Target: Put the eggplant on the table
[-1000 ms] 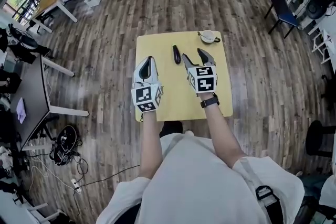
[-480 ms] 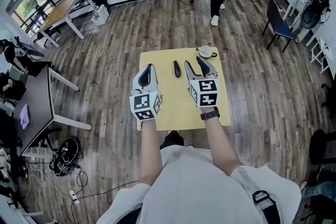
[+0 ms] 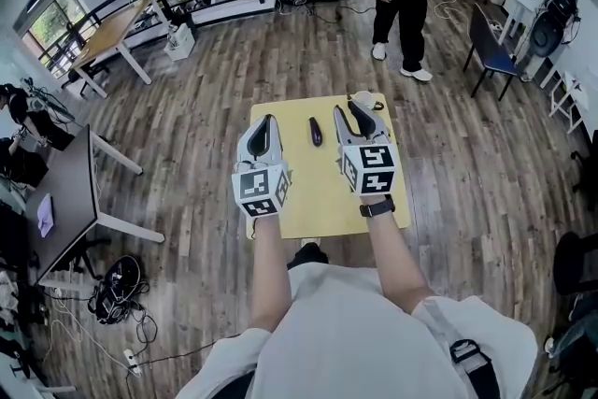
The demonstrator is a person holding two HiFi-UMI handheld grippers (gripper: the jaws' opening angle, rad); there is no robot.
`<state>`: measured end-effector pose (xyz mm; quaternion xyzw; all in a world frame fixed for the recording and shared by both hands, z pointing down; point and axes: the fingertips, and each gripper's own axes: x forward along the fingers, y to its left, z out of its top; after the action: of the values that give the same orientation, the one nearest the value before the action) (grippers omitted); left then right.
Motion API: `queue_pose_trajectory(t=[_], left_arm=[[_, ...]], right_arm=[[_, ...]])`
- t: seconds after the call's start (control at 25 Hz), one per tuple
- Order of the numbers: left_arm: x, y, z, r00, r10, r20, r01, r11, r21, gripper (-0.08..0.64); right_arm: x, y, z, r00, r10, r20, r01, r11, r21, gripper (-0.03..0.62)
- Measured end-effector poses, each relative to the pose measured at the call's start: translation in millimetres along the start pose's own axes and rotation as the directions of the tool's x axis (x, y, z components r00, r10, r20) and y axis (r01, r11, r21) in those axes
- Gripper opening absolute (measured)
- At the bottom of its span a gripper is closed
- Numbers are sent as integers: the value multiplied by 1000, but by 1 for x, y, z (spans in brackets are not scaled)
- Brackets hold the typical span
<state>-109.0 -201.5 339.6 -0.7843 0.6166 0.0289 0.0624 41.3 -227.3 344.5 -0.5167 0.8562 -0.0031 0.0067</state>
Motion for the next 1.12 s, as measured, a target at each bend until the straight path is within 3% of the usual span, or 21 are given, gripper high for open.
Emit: queue_pose_trajectory(t=[0.32, 0.68, 1.12], left_arm=[[-13, 5, 11, 999, 18, 26, -18, 1000, -14, 5], [-23, 9, 14, 999, 33, 7, -33, 999, -8, 5], [-27, 26, 8, 999, 41, 0, -41, 999, -15, 5]], right_arm=[[-13, 12, 17, 999, 23, 38, -22, 1000, -11, 70], [-21, 14, 15, 999, -10, 34, 11, 1000, -26, 12], [-12, 19, 7, 999, -53, 8, 53, 997, -49, 11]])
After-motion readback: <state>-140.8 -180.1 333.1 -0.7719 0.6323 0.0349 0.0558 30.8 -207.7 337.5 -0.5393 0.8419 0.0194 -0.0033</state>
